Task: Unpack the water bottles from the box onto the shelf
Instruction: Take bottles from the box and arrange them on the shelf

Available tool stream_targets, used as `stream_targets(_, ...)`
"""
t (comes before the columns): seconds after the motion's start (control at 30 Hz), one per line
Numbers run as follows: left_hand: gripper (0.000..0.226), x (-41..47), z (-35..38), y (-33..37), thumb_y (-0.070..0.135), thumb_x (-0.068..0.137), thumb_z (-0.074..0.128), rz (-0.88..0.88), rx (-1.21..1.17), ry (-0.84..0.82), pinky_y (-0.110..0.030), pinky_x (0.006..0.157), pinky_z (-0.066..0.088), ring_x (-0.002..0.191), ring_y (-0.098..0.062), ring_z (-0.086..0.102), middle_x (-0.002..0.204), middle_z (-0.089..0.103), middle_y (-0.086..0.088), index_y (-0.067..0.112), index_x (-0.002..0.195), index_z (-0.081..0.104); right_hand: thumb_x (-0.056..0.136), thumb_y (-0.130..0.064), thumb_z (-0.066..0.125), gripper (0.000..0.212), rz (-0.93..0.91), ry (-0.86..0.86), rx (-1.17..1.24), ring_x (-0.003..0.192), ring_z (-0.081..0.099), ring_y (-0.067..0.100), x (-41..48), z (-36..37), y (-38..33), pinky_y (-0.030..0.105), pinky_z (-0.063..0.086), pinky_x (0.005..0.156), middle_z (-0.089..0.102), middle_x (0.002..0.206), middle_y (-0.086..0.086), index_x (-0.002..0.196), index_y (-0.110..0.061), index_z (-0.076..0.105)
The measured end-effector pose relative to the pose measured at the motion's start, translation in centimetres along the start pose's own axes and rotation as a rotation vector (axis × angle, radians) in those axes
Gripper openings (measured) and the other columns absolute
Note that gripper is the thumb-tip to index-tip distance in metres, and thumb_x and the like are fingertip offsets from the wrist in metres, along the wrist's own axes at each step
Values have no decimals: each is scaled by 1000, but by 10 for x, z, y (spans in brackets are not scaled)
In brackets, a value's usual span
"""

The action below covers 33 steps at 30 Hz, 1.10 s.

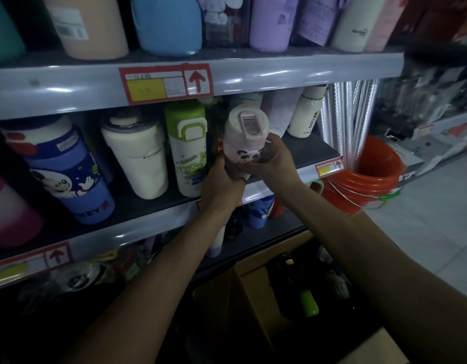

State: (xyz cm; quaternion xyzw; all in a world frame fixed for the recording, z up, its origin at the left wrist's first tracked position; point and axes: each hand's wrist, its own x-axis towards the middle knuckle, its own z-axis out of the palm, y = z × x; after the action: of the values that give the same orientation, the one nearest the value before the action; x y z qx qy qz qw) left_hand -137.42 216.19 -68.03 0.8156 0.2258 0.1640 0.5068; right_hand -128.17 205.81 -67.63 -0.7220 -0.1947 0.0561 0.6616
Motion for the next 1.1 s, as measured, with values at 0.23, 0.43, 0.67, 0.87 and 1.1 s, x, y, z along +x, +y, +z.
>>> stream_targets(0.23,65,6,3,-1,30,83,75,-32,-10,0,-42,100,51,119,-27,63,134,66,0,26,143,51,58,-1,92,83,-9,23,-23,104,71,30,4,4,10,48,60,90,73,114,14,131,0,54)
stream_targets(0.43,63,6,7,1,28,88,71,-42,-4,8,-40,99,50,121,-30,61,138,63,-3,25,146,48,61,3,91,84,5,20,-11,105,71,27,9,4,15,43,60,89,72,114,13,135,2,51)
stream_targets(0.67,58,3,9,3,24,89,69,-80,-62,28,-38,100,50,120,-28,61,135,64,-3,23,144,50,62,2,91,75,6,15,9,101,71,20,8,3,19,37,60,87,73,111,9,129,-4,58)
stream_targets(0.87,61,-2,11,3,31,80,59,-115,-106,85,-48,97,53,115,-31,64,129,66,-6,20,140,52,57,-15,95,77,61,-37,-13,106,72,31,10,6,21,53,59,91,74,111,19,121,7,56)
stream_targets(1.1,74,-4,15,5,16,85,66,-135,-110,85,-47,103,50,126,-30,59,142,59,-6,20,153,38,68,7,88,63,50,4,-23,101,70,23,8,7,22,40,60,85,70,115,21,120,2,52)
